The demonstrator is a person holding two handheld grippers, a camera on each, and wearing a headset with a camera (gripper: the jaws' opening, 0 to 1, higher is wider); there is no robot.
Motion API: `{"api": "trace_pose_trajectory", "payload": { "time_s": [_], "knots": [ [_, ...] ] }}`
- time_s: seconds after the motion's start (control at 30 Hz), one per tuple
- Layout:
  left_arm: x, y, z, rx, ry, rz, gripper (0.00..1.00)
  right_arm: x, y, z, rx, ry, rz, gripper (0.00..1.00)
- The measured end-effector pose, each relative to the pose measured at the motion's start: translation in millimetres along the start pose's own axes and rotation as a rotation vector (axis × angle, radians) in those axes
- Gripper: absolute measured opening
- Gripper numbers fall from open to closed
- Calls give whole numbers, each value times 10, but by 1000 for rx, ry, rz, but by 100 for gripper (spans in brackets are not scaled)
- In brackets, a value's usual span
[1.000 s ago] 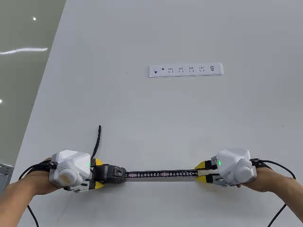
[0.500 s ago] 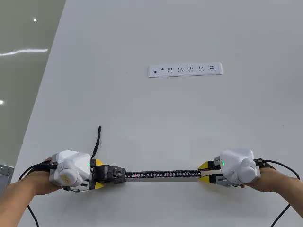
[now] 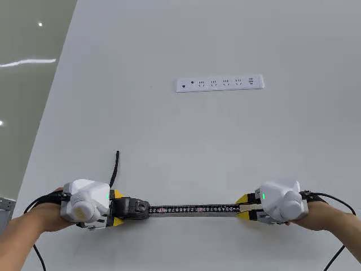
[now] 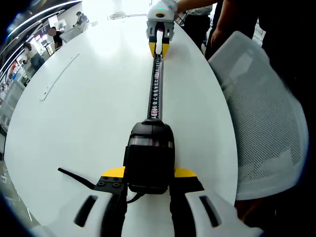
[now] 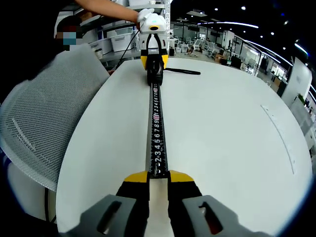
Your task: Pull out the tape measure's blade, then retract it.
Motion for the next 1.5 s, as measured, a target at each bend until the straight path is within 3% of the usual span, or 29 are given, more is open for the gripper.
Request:
{"api": "trace_pose_trajectory", "payload": {
  "time_s": [0.47,0.77,1.5],
  "knots": [
    [21,-19,75,-23,2,-13,30,-34,60,2,-42,16,-5,13],
    [25,-20,111,-27,-6,-23,30,-37,146,-87,-53,18,3,17],
    [20,-13,20,-31,-17,-9,35,-78,107,-36,-63,55,-18,25]
  ]
}}
Point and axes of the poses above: the centre of the closed fingertips' face, and the gripper's own axes: y roughly forward along the fingers, x roughly to its right, z roughly out of its top, the point moved 10 cm from there along -y, roughly backward along the fingers, and after that the axes turned 2 degrees about -y, right-handed, at the moved point
